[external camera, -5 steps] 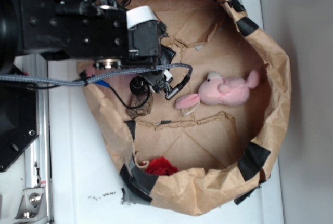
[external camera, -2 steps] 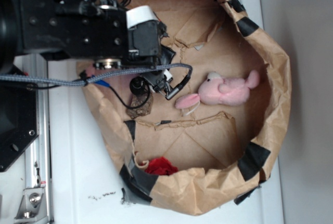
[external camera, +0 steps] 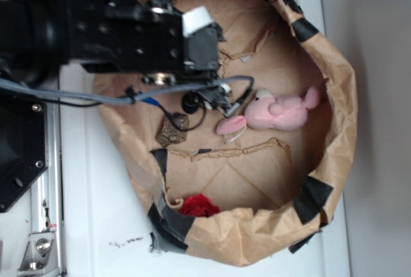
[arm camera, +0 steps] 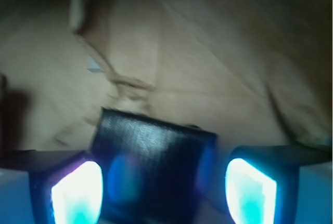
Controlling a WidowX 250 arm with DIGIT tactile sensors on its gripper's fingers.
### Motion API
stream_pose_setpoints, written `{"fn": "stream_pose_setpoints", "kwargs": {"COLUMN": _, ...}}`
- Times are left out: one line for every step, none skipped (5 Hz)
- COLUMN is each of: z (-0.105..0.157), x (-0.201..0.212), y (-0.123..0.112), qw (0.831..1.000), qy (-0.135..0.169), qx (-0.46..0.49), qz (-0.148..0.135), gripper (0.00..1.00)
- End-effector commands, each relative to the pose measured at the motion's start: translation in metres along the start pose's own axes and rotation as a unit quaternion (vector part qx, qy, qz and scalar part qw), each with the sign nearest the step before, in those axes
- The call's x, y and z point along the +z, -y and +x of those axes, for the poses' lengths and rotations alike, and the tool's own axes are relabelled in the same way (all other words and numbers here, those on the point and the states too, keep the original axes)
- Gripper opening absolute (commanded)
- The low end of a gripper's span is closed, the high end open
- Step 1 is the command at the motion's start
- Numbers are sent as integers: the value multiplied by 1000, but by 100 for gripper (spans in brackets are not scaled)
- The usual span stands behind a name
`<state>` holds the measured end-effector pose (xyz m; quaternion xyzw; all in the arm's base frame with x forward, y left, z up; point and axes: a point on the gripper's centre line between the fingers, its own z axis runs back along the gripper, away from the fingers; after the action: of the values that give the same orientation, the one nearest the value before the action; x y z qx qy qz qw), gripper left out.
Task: Grab the black box.
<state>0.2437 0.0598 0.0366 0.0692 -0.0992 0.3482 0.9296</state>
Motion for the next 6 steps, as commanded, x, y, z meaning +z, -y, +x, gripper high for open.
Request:
{"fn": "stream_pose_setpoints", "kwargs": {"z": -1, "x": 18, "y": 18, "qw": 999, "qy": 4, "qx": -15, "qz": -37, "gripper": 100}}
{"fn": "stream_pose_setpoints", "kwargs": {"z": -6, "x": 28, "y": 29, "qw": 998, "qy": -13, "qx": -19, "qz": -56, "gripper": 100}}
{"fn": "stream_pose_setpoints", "kwargs": {"z": -11, "x": 35, "y": 38, "qw": 997, "qy": -21, "qx": -27, "qz": -72, "gripper": 100}}
{"fn": "stream_pose_setpoints", "kwargs": {"z": -15, "x": 38, "y": 40, "qw": 996, "qy": -19, "qx": -38, "qz": -78, "gripper": 100}}
{"fn": "stream_pose_setpoints", "kwargs": {"z": -15, "x": 38, "y": 37, "qw": 996, "qy": -22, "qx": -42, "qz": -80, "gripper": 100}}
{"fn": "stream_pose_setpoints", "kwargs": {"z": -10, "x": 38, "y": 32, "qw": 996, "qy": -23, "qx": -34, "qz": -83, "gripper": 100}}
